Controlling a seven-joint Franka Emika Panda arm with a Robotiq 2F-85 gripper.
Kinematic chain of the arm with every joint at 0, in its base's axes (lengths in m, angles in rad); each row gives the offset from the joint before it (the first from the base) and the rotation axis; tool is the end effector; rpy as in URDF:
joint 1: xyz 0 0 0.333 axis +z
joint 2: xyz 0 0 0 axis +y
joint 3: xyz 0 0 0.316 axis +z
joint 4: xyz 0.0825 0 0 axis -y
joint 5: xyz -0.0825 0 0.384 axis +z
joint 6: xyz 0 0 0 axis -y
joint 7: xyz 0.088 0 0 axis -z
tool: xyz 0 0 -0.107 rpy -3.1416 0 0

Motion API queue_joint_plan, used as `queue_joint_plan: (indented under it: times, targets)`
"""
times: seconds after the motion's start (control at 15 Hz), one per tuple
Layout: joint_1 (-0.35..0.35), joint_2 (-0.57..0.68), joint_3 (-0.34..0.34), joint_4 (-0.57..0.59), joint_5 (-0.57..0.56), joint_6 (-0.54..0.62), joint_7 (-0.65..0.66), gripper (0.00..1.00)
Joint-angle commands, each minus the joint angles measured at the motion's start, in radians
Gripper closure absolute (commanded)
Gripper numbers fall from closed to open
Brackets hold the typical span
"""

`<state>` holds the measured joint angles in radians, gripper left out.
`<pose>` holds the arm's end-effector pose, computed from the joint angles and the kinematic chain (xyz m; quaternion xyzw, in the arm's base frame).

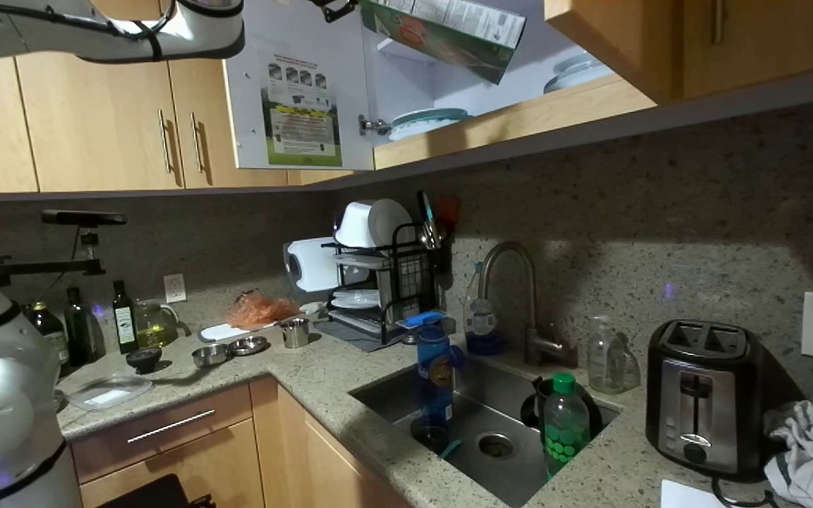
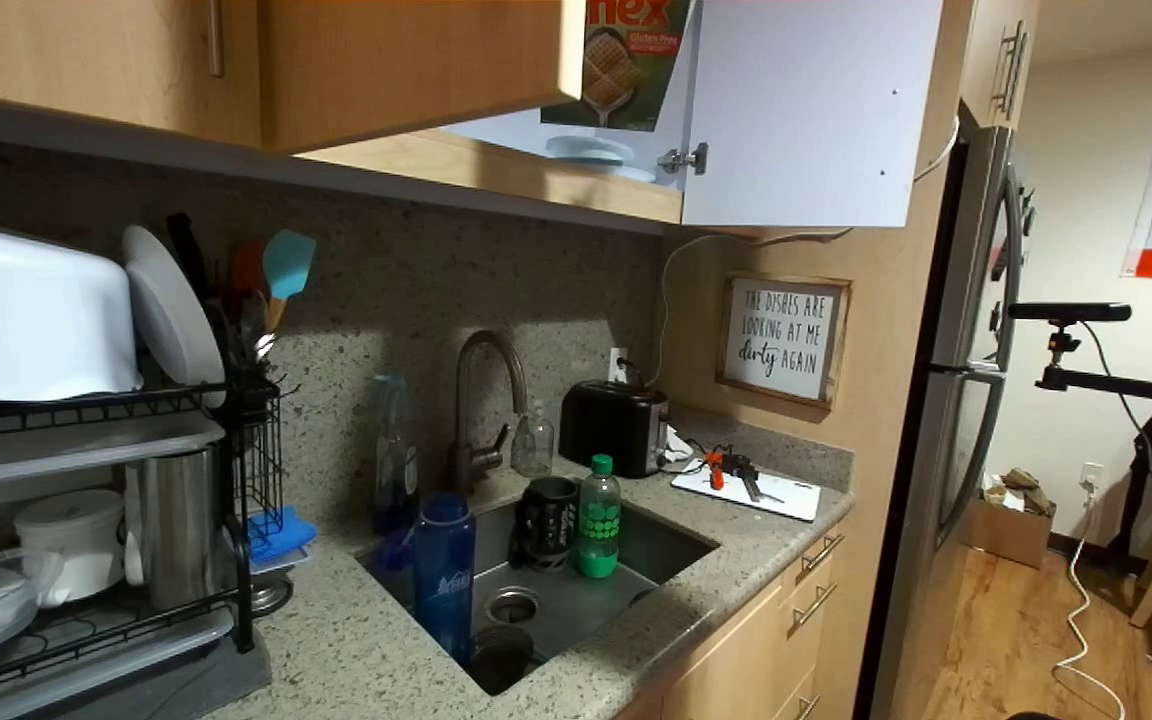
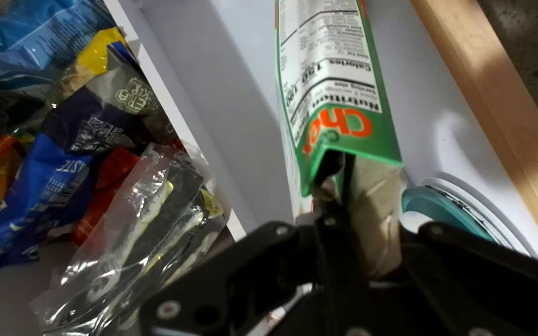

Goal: Pick up the green box from the counter and place it inside the open upper cabinet

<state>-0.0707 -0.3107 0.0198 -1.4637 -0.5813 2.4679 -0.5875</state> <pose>0.4251 -0.0172 0.9480 0.7120 0.2678 0.4674 0.4504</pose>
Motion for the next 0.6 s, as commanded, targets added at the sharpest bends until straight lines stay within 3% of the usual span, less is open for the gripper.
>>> queue_joint_plan:
  times: [0.0,0.53]
  targets:
    - [-0.023,0.074,0.027,0.092,-0.107,-0.001,0.071,0.93]
    - [0.034,0.239,0.070,0.264,-0.331,-0.204,0.131,0.93]
